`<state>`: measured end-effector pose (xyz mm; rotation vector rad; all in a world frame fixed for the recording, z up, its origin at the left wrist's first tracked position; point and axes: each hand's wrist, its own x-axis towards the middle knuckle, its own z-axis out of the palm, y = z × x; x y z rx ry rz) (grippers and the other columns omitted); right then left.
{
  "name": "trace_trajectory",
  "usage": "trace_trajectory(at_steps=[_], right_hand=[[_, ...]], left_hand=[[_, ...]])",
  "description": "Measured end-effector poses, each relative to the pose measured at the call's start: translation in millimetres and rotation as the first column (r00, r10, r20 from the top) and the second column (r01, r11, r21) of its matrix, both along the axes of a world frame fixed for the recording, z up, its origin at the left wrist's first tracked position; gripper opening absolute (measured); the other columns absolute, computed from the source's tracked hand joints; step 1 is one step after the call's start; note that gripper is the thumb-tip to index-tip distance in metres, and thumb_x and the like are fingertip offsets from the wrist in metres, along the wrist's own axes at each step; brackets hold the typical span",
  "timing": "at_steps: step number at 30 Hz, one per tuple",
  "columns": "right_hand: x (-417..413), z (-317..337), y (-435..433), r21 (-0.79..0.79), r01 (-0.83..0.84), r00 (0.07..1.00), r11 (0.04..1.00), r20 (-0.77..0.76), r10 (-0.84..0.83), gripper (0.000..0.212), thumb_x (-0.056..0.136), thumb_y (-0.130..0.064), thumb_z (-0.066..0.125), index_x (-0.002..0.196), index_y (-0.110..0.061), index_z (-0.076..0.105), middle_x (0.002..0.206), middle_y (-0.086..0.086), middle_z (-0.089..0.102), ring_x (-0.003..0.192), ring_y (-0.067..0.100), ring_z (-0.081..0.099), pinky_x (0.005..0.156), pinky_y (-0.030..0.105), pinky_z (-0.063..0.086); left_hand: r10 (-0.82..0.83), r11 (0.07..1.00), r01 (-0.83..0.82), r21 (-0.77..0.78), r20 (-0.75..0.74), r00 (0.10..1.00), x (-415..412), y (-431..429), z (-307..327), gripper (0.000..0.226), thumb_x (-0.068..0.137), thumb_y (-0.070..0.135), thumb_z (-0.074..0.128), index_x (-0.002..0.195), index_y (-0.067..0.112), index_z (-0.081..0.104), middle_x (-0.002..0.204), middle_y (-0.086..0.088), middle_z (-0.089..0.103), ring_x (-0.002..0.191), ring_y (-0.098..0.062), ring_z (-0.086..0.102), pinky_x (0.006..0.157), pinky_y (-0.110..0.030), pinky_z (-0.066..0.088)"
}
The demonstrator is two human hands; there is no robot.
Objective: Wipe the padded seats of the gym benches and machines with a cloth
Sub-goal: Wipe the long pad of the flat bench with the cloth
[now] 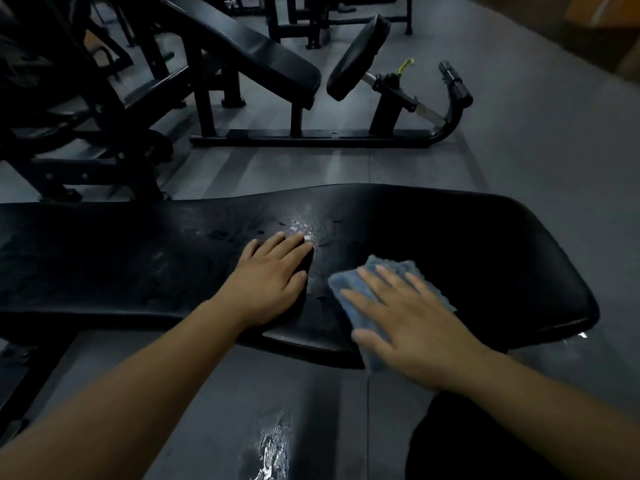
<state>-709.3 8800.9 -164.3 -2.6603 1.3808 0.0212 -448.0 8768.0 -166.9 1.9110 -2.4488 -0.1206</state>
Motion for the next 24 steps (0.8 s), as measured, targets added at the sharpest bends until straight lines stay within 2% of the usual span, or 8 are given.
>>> trace_trajectory(at_steps=[4, 6, 8, 10, 13, 16, 22, 24], right_hand=[[65, -1, -42, 0.01, 0.272, 0.962, 0.962, 0.011, -0.272, 0.065, 0.098, -0.065, 0.016, 0.157, -0.041, 0.005, 0.168, -0.002, -0.007, 0.153, 0.022, -0.013, 0.121, 0.053, -0.008], [93, -5, -27, -0.032, 0.218, 0.976, 0.975, 0.017, -0.218, 0.07, 0.093, -0.064, 0.007, 0.158, -0.038, 0.006, 0.168, 0.002, -0.006, 0.153, 0.026, -0.011, 0.121, 0.056, -0.005], [95, -6, 7, -0.041, 0.105, 0.994, 0.994, 0.034, -0.103, 0.067, 0.095, -0.062, 0.012, 0.158, -0.04, 0.008, 0.168, -0.003, -0.006, 0.154, 0.021, -0.011, 0.122, 0.051, -0.004], [79, -3, 23, 0.005, 0.095, 0.995, 0.995, 0.035, -0.096, 0.064, 0.097, -0.063, 0.017, 0.157, -0.043, 0.009, 0.166, -0.01, -0.007, 0.153, 0.016, -0.011, 0.122, 0.043, -0.007], [75, -2, -11, -0.024, 0.372, 0.928, 0.928, 0.0, -0.372, 0.073, 0.09, -0.069, 0.007, 0.157, -0.042, 0.012, 0.168, -0.005, 0.002, 0.154, 0.019, -0.004, 0.123, 0.045, 0.0], [118, -3, -47, -0.001, 0.567, 0.824, 0.824, -0.004, -0.567, 0.067, 0.097, -0.064, 0.014, 0.158, -0.039, 0.008, 0.168, -0.001, -0.003, 0.153, 0.025, -0.007, 0.121, 0.053, -0.002], [132, -5, 19, 0.025, 0.279, 0.96, 0.96, 0.02, -0.279, 0.066, 0.096, -0.066, 0.007, 0.158, -0.044, 0.008, 0.167, -0.009, -0.008, 0.153, 0.015, -0.013, 0.123, 0.043, -0.006], [108, -4, 10, 0.022, 0.335, 0.942, 0.942, -0.003, -0.335, 0.072, 0.092, -0.074, 0.004, 0.157, -0.044, 0.01, 0.168, -0.008, -0.004, 0.154, 0.015, -0.009, 0.124, 0.043, -0.001]], left_hand=[[-0.1, 0.995, 0.1, 0.005, -0.003, 0.995, 23, -16, 5, 0.078, 0.087, 0.058, 0.012, 0.157, 0.025, 0.024, 0.165, 0.004, 0.017, 0.152, -0.017, 0.015, 0.122, -0.039, 0.016], [-0.111, 0.994, 0.11, 0.005, 0.036, 0.993, 45, -23, 6, 0.076, 0.089, 0.058, 0.013, 0.157, 0.024, 0.024, 0.165, 0.002, 0.017, 0.152, -0.018, 0.015, 0.123, -0.037, 0.016], [-0.105, 0.994, 0.105, 0.004, 0.074, 0.992, 61, -23, 3, 0.079, 0.087, 0.062, 0.003, 0.158, 0.03, 0.02, 0.166, 0.007, 0.013, 0.153, -0.02, 0.01, 0.123, -0.043, 0.011], [-0.097, 0.995, 0.096, 0.02, 0.033, 0.995, 67, -19, 0, 0.079, 0.087, 0.062, 0.0, 0.158, 0.033, 0.018, 0.166, 0.011, 0.009, 0.153, -0.019, 0.006, 0.122, -0.047, 0.006], [-0.1, 0.995, 0.1, 0.021, -0.007, 0.995, 66, -18, -1, 0.076, 0.089, 0.059, 0.001, 0.158, 0.032, 0.017, 0.166, 0.01, 0.008, 0.153, -0.02, 0.004, 0.122, -0.05, 0.004], [-0.103, 0.995, 0.104, 0.013, -0.027, 0.994, 69, -20, -3, 0.074, 0.091, 0.056, 0.002, 0.158, 0.029, 0.015, 0.166, 0.01, 0.006, 0.153, -0.019, 0.002, 0.122, -0.049, 0.004], [-0.097, 0.995, 0.097, 0.004, -0.079, 0.992, 71, -20, -6, 0.071, 0.093, 0.046, 0.007, 0.158, 0.019, 0.014, 0.167, 0.002, 0.003, 0.153, -0.02, -0.001, 0.123, -0.046, 0.002], [-0.1, 0.995, 0.1, -0.005, -0.081, 0.992, 70, -20, -5, 0.07, 0.094, 0.045, 0.009, 0.158, 0.018, 0.015, 0.167, 0.0, 0.005, 0.153, -0.022, 0.001, 0.123, -0.048, 0.004]])
